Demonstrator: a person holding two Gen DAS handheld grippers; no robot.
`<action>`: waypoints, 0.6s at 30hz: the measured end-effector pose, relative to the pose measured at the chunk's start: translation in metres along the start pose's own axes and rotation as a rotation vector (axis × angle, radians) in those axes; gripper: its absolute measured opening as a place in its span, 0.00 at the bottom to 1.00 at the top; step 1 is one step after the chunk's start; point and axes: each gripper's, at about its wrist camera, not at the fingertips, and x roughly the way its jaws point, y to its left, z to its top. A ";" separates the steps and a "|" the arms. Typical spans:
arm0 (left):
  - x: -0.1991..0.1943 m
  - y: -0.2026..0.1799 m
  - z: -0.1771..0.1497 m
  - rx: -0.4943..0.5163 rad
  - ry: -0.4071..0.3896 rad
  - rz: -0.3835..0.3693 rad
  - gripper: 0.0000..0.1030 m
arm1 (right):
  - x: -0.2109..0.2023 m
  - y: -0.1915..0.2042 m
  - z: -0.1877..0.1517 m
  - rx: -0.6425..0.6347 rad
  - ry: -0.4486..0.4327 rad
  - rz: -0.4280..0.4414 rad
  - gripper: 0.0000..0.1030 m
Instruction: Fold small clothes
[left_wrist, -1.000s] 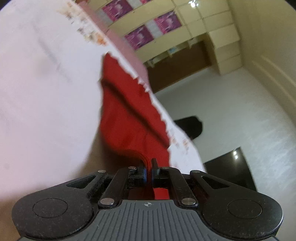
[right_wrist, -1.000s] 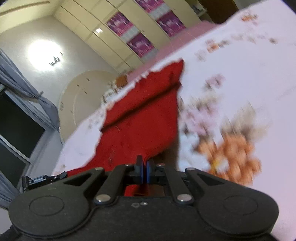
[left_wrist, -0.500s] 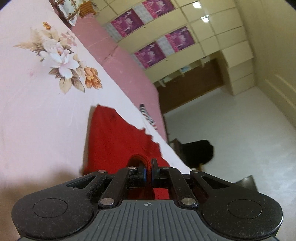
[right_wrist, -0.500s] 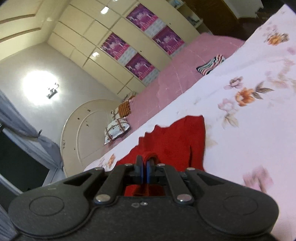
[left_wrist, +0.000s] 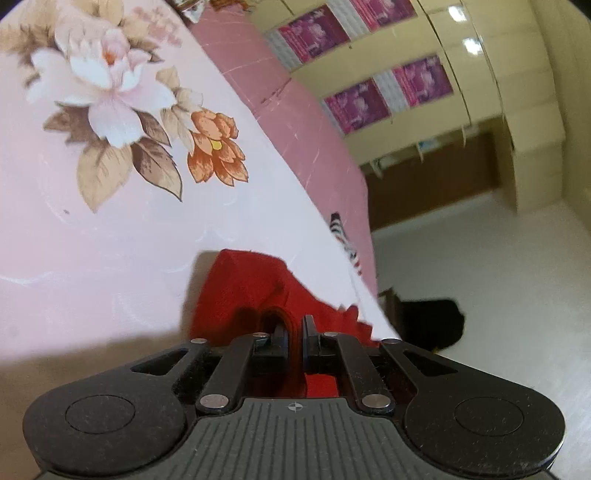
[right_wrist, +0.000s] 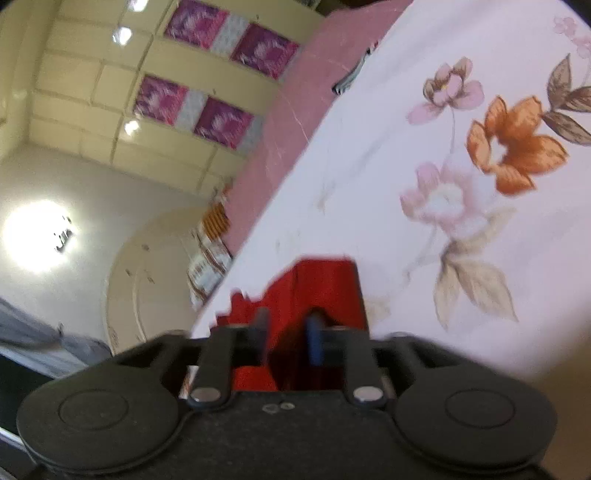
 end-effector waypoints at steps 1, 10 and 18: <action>0.004 -0.001 -0.001 0.004 -0.012 -0.005 0.43 | 0.002 -0.002 0.001 0.009 -0.010 0.008 0.43; 0.010 -0.026 0.000 0.181 -0.034 0.021 0.79 | -0.007 0.000 0.009 -0.030 -0.072 0.041 0.56; -0.028 -0.039 -0.001 0.500 -0.010 0.112 0.77 | -0.022 0.045 -0.013 -0.570 -0.027 -0.154 0.48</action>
